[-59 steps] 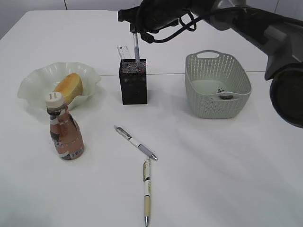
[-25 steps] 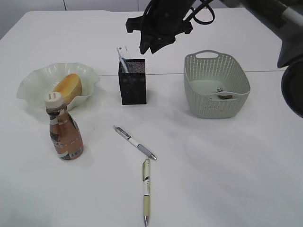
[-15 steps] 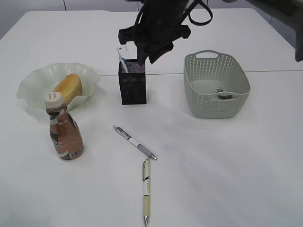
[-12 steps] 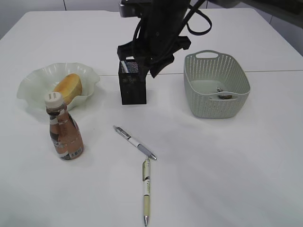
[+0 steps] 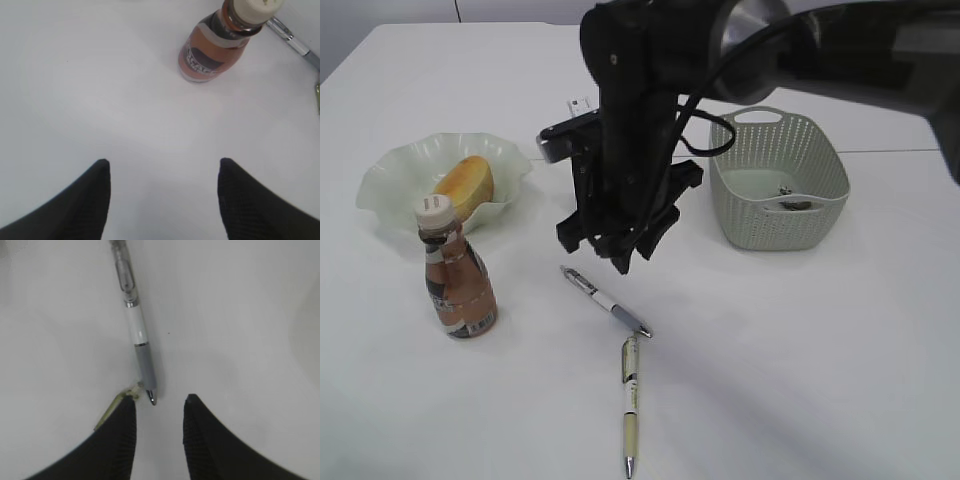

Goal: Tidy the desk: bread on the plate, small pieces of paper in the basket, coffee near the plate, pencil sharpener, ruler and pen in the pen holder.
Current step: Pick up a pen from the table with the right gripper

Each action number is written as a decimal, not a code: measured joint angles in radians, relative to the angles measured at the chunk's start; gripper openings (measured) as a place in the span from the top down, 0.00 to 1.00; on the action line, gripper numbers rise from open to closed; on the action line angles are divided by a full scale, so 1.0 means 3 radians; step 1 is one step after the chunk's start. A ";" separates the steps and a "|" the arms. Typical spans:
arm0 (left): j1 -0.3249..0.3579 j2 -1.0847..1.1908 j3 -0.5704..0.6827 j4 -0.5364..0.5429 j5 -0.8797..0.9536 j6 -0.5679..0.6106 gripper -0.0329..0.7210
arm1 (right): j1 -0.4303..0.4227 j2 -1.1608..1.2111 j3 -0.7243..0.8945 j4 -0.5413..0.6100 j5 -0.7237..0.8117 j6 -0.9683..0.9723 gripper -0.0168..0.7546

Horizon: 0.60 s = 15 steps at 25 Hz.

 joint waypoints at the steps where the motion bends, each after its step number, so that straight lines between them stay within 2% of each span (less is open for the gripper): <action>1: 0.0000 0.0000 0.0000 0.0000 0.0006 0.0000 0.30 | 0.0033 0.0039 0.0008 -0.0002 -0.0005 -0.0028 0.66; 5: 0.0000 0.0000 0.0000 0.0000 0.0006 0.0000 0.31 | 0.0078 0.0178 0.0008 0.0055 -0.0020 -0.0134 0.62; 11: 0.0000 0.0000 0.0000 0.0000 0.0006 0.0000 0.31 | 0.0078 0.0277 -0.0037 0.0079 -0.0110 -0.0323 0.49; 15: 0.0000 0.0000 0.0000 0.0000 0.0006 0.0000 0.31 | 0.0078 0.0354 -0.0255 0.0109 -0.0199 -0.0342 0.48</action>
